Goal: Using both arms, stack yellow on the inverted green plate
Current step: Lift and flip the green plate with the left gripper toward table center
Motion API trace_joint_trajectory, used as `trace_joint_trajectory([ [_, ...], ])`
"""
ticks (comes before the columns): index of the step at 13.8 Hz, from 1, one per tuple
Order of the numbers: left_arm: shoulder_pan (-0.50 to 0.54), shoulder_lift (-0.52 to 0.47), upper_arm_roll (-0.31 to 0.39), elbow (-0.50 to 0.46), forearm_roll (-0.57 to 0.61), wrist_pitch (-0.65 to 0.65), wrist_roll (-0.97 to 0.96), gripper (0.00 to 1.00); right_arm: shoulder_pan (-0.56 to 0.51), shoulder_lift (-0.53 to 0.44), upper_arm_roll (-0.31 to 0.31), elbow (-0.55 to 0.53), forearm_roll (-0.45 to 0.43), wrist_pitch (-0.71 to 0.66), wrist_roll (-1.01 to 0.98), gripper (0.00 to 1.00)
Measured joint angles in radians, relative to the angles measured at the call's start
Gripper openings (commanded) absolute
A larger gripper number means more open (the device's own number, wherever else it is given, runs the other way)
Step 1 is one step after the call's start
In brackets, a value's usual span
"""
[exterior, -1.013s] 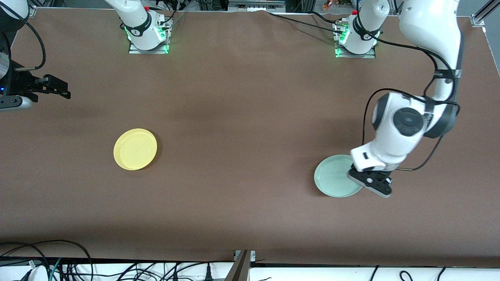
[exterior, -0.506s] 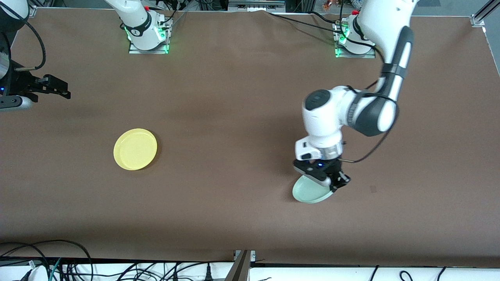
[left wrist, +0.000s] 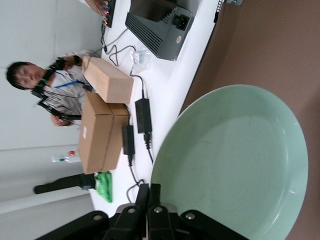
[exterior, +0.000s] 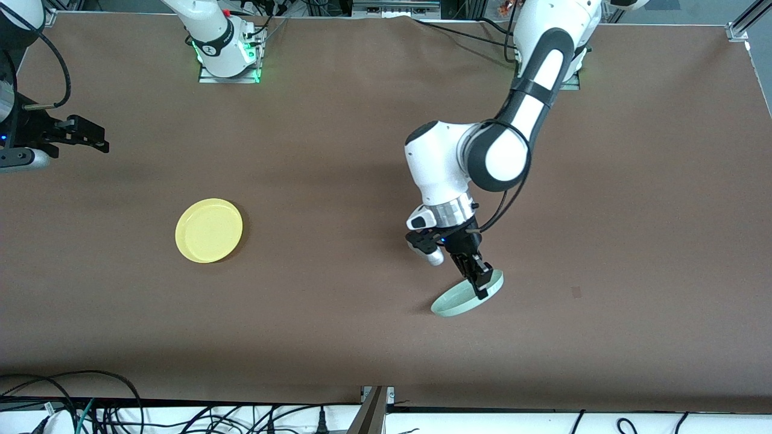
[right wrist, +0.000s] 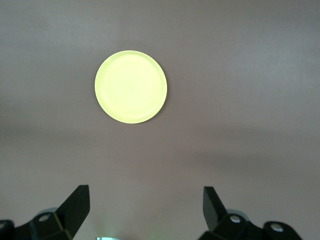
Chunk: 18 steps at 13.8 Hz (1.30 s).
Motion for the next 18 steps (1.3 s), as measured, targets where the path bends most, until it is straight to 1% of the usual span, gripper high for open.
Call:
trace_joint_trajectory([
  [5,-0.108,0.032,0.0,0.019,0.103,-0.175,-0.079,0.0,0.0,0.0,0.0,0.0,0.0,0.0,0.0,1.0],
  [8,-0.179,0.068,0.0,0.024,0.13,-0.276,-0.111,0.0,0.0,0.0,0.0,0.0,0.0,0.0,0.0,1.0],
  [12,-0.237,0.125,0.0,0.027,0.17,-0.357,-0.216,0.0,0.0,0.001,0.0,0.0,0.0,-0.001,0.0,1.0],
  [15,-0.273,0.167,0.001,0.03,0.177,-0.395,-0.274,0.0,-0.001,0.001,0.0,0.0,0.0,-0.001,0.0,1.0],
  [18,-0.305,0.2,0.002,0.056,0.178,-0.446,-0.305,0.0,-0.001,0.001,0.0,0.0,0.0,-0.001,0.0,1.0],
])
